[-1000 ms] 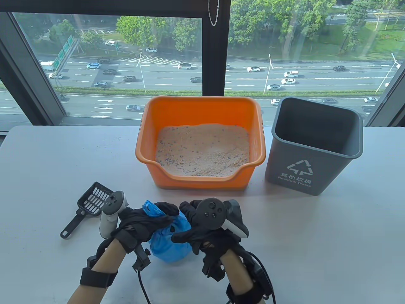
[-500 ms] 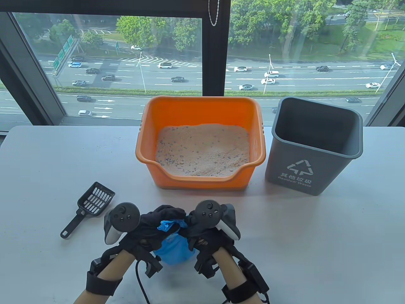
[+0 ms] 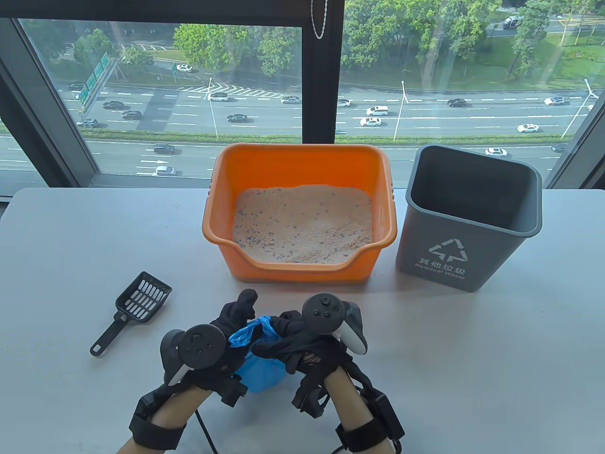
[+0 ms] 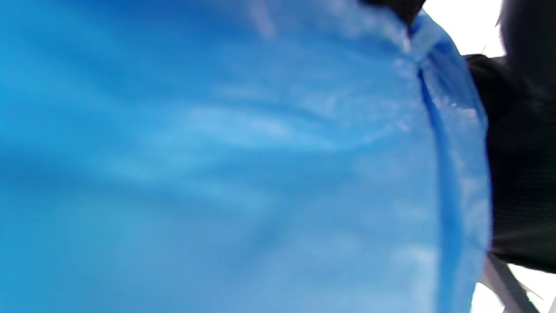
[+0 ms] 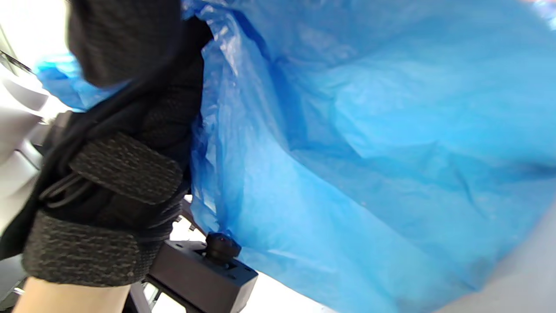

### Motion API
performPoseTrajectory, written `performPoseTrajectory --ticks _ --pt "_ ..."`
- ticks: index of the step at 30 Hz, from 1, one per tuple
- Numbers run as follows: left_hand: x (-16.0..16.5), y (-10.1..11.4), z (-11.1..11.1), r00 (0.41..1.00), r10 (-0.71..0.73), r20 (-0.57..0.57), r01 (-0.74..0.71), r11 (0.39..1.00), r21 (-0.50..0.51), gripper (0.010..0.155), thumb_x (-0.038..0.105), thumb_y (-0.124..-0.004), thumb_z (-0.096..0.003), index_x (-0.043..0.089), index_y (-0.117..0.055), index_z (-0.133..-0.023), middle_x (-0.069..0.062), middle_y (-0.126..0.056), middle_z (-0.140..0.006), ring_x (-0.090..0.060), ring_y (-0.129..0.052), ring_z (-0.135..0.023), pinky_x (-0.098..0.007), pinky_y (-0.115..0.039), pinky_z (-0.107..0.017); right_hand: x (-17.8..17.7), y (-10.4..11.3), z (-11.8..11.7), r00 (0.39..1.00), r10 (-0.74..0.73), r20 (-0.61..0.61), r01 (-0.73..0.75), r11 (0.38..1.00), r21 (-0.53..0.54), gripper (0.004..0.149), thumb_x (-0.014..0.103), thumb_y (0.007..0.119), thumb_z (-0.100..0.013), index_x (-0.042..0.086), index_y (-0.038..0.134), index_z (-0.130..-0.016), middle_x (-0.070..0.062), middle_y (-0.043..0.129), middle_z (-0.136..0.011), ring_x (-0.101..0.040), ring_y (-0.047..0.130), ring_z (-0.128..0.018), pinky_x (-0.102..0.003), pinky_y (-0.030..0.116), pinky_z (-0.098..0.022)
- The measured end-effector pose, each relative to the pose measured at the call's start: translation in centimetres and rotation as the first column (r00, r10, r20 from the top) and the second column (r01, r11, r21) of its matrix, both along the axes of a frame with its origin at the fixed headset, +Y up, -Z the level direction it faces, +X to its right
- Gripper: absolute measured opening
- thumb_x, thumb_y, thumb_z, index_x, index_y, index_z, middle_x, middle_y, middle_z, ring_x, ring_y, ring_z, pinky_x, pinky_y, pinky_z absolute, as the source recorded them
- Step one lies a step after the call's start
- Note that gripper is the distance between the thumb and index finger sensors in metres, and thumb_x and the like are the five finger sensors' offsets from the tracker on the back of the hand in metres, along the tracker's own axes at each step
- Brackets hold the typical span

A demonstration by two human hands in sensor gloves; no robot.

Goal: Scoop cat litter

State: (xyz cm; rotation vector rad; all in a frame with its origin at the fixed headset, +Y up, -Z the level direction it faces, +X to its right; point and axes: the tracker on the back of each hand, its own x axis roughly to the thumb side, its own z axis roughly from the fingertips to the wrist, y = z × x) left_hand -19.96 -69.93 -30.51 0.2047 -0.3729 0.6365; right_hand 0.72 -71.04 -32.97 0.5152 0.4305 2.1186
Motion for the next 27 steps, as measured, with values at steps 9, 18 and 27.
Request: performPoseTrajectory --ticks 9,18,27 --pt "0.6 -0.2 0.0 0.991 0.013 0.136 -0.012 1.000 -0.011 0.083 0.049 -0.081 -0.0442 0.022 -0.039 -0.111 -0.012 -0.069 -0.097 -0.009 -0.096 -0.042 -0.028 -0.081 -0.032 -0.3 -1.2 -0.3 0.962 -0.260 0.079 0.267 0.959 -0.095 0.048 0.054 0.068 -0.051 0.016 0.086 -0.074 -0.015 0.075 -0.084 -0.020 0.076 -0.055 -0.041 0.066 -0.045" --pt "1.0 0.2 0.3 0.969 -0.007 0.248 0.013 1.000 -0.022 0.079 0.043 -0.083 -0.0481 0.031 -0.037 -0.111 -0.013 -0.061 -0.103 -0.014 -0.093 -0.055 -0.033 -0.078 -0.040 1.0 -0.8 -0.4 0.941 -0.278 0.193 0.295 0.953 -0.068 0.032 0.036 0.075 -0.047 0.017 0.085 -0.070 -0.012 0.077 -0.079 -0.017 0.078 -0.051 -0.039 0.070 -0.042" --pt "0.9 1.3 1.7 0.989 0.026 0.146 -0.050 0.985 0.165 0.056 0.044 -0.082 -0.0466 0.044 -0.064 -0.100 -0.004 -0.068 -0.100 -0.021 -0.085 -0.074 -0.042 -0.071 -0.052 1.6 -0.7 -0.3 0.921 -0.280 0.269 0.299 0.954 -0.030 0.032 0.038 0.075 -0.047 0.017 0.085 -0.069 -0.012 0.079 -0.077 -0.016 0.079 -0.049 -0.039 0.071 -0.040"
